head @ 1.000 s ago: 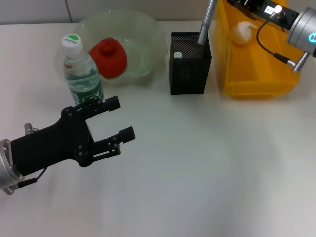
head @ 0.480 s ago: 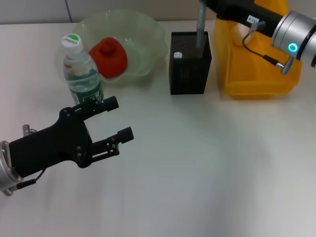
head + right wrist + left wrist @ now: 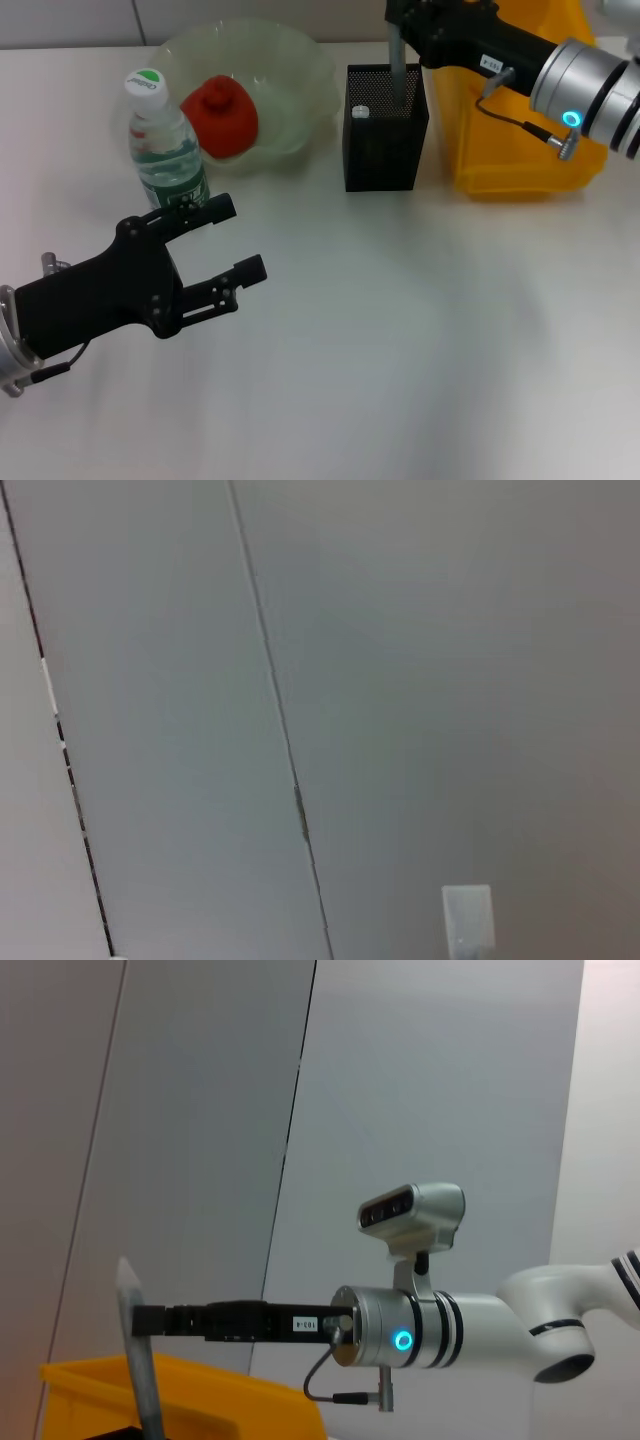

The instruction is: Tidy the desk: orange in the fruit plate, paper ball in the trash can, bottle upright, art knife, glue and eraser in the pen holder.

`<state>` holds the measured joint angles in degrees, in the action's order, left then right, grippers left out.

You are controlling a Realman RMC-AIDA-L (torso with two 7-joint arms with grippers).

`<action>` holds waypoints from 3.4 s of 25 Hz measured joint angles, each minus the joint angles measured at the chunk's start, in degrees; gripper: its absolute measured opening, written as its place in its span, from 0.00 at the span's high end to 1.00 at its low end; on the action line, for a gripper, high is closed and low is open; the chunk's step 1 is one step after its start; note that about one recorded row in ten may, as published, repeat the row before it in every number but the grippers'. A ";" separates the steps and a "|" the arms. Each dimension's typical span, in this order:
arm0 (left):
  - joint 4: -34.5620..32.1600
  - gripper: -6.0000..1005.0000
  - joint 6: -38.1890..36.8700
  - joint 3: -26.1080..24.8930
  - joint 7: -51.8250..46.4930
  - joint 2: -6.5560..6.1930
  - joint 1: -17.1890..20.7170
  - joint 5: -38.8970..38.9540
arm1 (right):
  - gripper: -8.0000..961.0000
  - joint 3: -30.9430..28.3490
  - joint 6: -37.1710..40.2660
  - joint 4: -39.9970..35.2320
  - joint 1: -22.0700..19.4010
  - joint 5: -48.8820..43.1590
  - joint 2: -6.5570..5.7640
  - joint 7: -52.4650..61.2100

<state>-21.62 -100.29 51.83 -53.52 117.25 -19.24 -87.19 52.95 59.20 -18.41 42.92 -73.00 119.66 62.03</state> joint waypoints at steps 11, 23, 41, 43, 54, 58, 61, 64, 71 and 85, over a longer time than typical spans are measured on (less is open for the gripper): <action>0.00 0.22 0.00 -0.25 0.00 0.00 -0.07 0.00 | 0.85 -0.03 -0.32 1.23 0.14 0.67 0.05 -3.42; 0.00 0.22 0.03 -0.40 0.00 0.00 -0.03 0.00 | 0.83 -0.04 0.10 1.33 0.15 0.67 0.05 -4.40; 0.06 0.22 1.64 0.28 -0.63 -2.37 1.53 -0.60 | 0.40 0.05 -0.24 1.36 0.40 0.39 0.05 -4.50; 0.07 0.22 1.81 0.29 -0.66 -2.68 1.86 -0.69 | 0.40 0.05 -0.29 1.36 0.40 0.50 0.04 -4.89; 0.01 0.22 2.13 -0.21 -1.50 -4.18 3.20 -3.13 | 0.38 -0.22 2.61 0.88 -0.32 0.65 -0.25 -6.40; -0.45 0.22 1.81 -0.24 -1.50 -4.38 3.14 -3.35 | 0.37 -0.61 6.47 -1.83 -2.83 0.74 -0.26 -4.85; -0.27 0.22 1.72 -0.21 -1.50 -4.75 2.84 -3.37 | 0.21 -0.44 9.33 -3.10 -4.26 0.74 -0.41 -3.32; -0.16 0.22 1.54 -0.09 -1.57 -4.89 2.46 -3.41 | 0.16 -0.20 15.17 -6.89 -7.55 -0.25 -0.60 -0.28; -0.49 0.22 1.31 0.31 -4.12 -4.82 1.20 -3.73 | 0.13 -0.73 27.88 -15.97 -14.59 -9.27 -2.10 6.90; -0.59 0.22 0.16 0.43 -8.88 -4.78 -3.25 -7.32 | 0.13 -3.05 41.23 -15.78 -15.76 -25.51 -5.36 9.13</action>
<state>-22.21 -100.13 52.26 -62.41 112.46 -22.50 -94.50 49.90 100.43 -34.19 27.16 -98.51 114.30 71.16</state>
